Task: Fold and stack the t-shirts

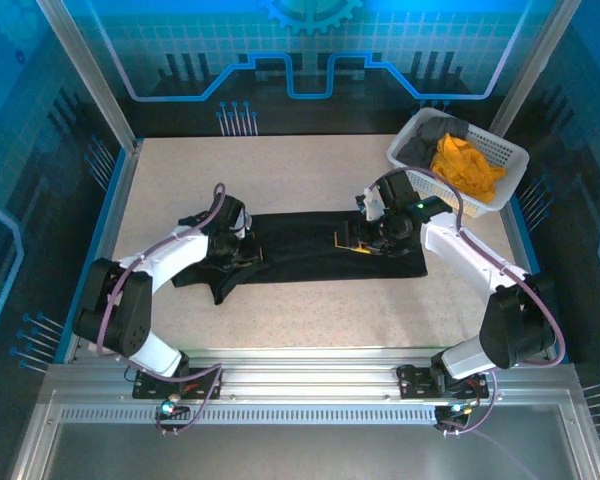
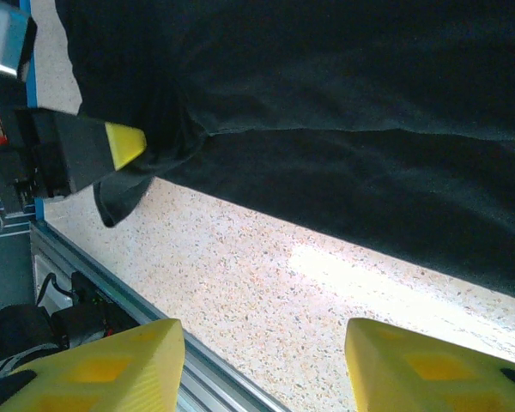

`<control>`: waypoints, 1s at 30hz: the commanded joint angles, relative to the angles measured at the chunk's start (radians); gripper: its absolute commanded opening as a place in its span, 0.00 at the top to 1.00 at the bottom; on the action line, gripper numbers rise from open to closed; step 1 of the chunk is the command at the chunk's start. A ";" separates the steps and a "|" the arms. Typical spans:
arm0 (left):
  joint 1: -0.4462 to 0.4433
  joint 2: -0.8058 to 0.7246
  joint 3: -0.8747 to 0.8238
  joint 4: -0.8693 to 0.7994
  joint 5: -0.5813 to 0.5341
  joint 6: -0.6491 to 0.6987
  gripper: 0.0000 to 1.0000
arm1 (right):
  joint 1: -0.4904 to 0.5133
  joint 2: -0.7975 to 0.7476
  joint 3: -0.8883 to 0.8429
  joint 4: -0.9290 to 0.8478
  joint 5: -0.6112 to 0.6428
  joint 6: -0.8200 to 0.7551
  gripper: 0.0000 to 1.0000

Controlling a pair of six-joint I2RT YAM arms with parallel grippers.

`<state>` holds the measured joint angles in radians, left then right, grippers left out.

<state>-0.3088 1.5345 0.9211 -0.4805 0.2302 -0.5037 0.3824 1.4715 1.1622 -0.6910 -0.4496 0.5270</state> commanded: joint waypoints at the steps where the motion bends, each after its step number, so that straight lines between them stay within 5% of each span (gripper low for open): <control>1: -0.038 -0.031 -0.072 -0.034 0.046 -0.186 1.00 | -0.013 0.014 -0.011 -0.015 -0.010 -0.011 0.46; 4: -0.067 -0.034 -0.128 0.034 0.081 -0.278 0.90 | -0.015 0.016 -0.014 -0.016 -0.016 -0.017 0.46; 7: -0.085 -0.017 -0.148 0.065 0.121 -0.317 0.70 | -0.017 0.021 -0.017 -0.025 -0.017 -0.024 0.47; 11: -0.085 -0.042 -0.130 0.011 0.111 -0.311 0.58 | -0.023 0.018 -0.031 -0.024 -0.015 -0.024 0.46; 18: 0.057 -0.181 -0.106 -0.182 -0.062 -0.317 0.64 | -0.036 0.016 -0.052 -0.013 -0.019 -0.018 0.47; 24: 0.143 -0.181 -0.191 -0.023 0.024 -0.396 0.67 | -0.040 0.032 -0.043 -0.014 -0.032 -0.025 0.50; 30: 0.230 -0.224 -0.183 -0.170 -0.168 -0.383 0.60 | -0.040 0.039 -0.036 -0.022 -0.039 -0.028 0.53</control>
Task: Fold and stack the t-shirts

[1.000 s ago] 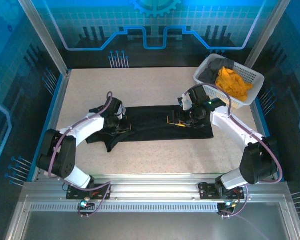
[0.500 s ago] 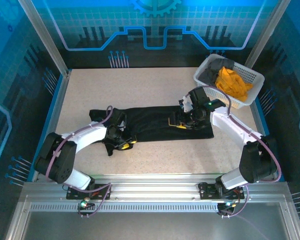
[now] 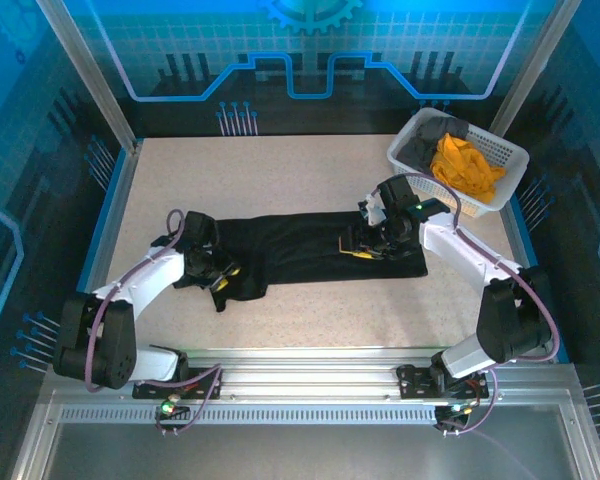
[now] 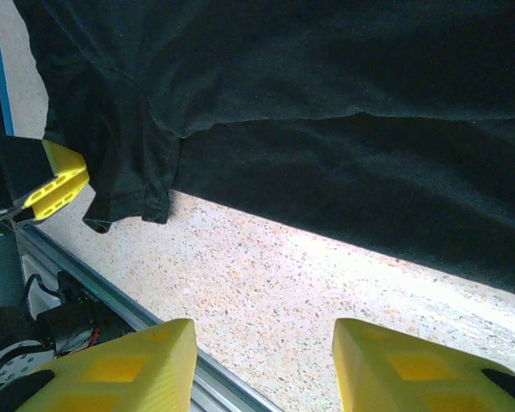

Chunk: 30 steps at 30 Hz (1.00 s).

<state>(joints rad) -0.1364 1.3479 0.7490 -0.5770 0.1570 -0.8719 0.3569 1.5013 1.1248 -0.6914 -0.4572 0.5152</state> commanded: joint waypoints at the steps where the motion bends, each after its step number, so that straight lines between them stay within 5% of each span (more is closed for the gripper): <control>1: 0.093 -0.045 -0.021 -0.067 -0.093 -0.007 0.59 | -0.013 0.009 -0.002 -0.022 -0.033 -0.015 0.53; 7: 0.218 -0.010 -0.028 0.033 -0.065 0.104 0.59 | -0.012 0.014 -0.011 -0.019 -0.041 -0.009 0.53; 17: 0.235 0.111 -0.031 0.175 -0.002 0.197 0.66 | -0.012 0.027 0.010 -0.026 -0.034 -0.003 0.53; 30: 0.218 -0.006 -0.093 0.131 0.090 0.204 0.96 | -0.012 0.047 0.010 -0.014 -0.029 0.008 0.53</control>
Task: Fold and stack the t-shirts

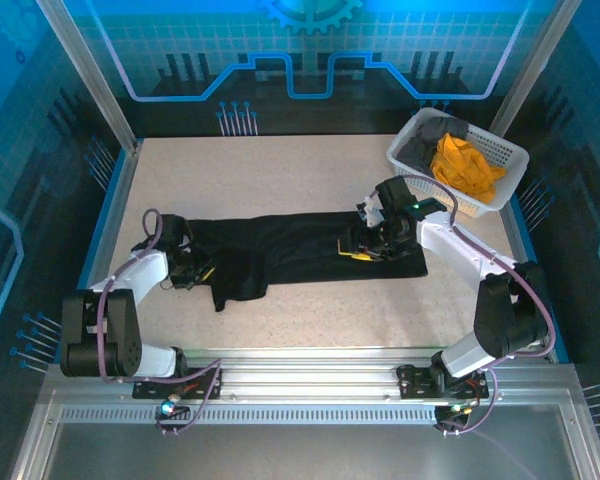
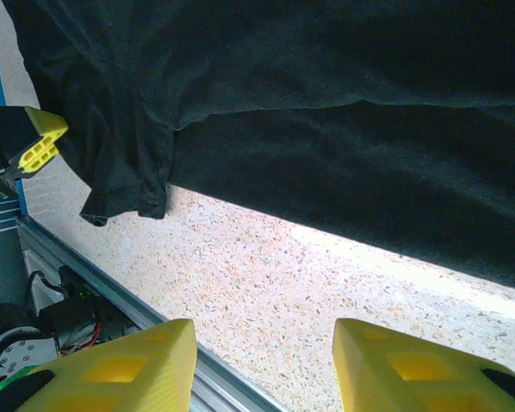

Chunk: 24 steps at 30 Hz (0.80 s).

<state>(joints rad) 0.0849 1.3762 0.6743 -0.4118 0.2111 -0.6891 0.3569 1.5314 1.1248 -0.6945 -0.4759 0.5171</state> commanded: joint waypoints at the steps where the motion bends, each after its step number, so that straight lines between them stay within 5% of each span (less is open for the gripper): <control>1: -0.004 -0.044 -0.018 -0.040 0.034 0.021 0.98 | -0.013 0.021 0.013 -0.012 -0.010 0.004 0.53; 14: -0.004 0.003 0.277 -0.301 -0.033 -0.016 1.00 | -0.017 0.027 0.024 -0.028 0.001 -0.005 0.53; 24: -0.001 0.251 0.613 -0.472 -0.063 0.085 1.00 | -0.040 0.022 0.017 -0.039 0.002 -0.009 0.54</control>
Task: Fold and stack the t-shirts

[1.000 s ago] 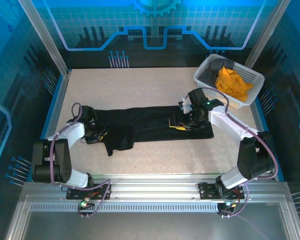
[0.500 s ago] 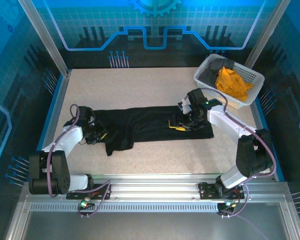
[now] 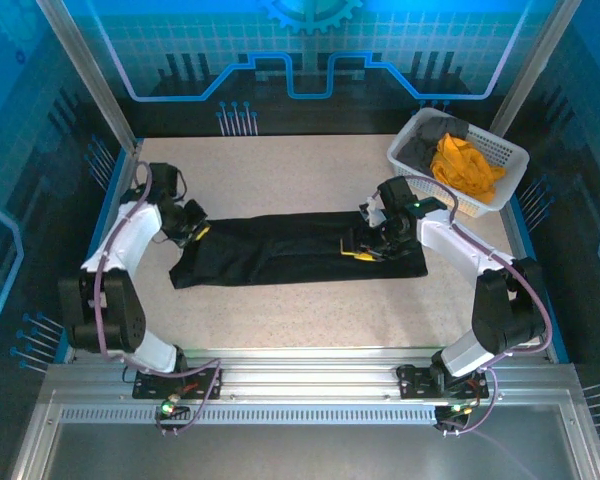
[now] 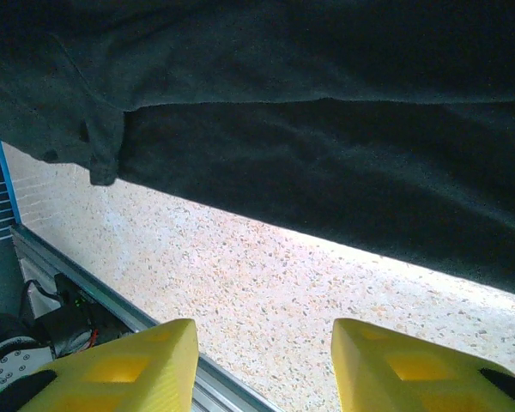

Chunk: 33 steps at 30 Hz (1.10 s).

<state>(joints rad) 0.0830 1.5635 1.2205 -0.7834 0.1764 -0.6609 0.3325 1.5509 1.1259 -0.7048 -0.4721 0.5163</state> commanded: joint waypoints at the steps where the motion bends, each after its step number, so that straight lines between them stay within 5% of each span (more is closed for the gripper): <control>1: 0.004 0.085 0.085 -0.102 -0.032 0.065 0.99 | -0.016 0.003 0.016 -0.029 0.000 -0.008 0.54; 11: 0.012 0.311 0.194 -0.044 -0.116 0.116 0.97 | -0.044 -0.019 0.002 -0.027 0.035 -0.001 0.54; 18: 0.011 0.374 0.204 -0.042 -0.224 0.132 0.73 | -0.147 -0.047 0.011 -0.045 0.176 0.009 0.56; 23: -0.038 0.127 0.074 -0.014 -0.425 0.069 0.55 | -0.224 0.039 0.081 -0.060 0.304 -0.020 0.63; 28: -0.139 -0.028 -0.120 0.041 -0.206 -0.183 0.60 | -0.247 0.256 0.242 -0.146 0.476 -0.108 0.75; 33: -0.275 0.004 -0.250 0.208 -0.106 -0.449 0.62 | -0.250 0.480 0.436 -0.298 0.615 -0.180 0.77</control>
<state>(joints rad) -0.1608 1.5116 1.0332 -0.6682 -0.0177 -0.8982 0.0948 1.9545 1.4872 -0.8570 0.0151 0.4038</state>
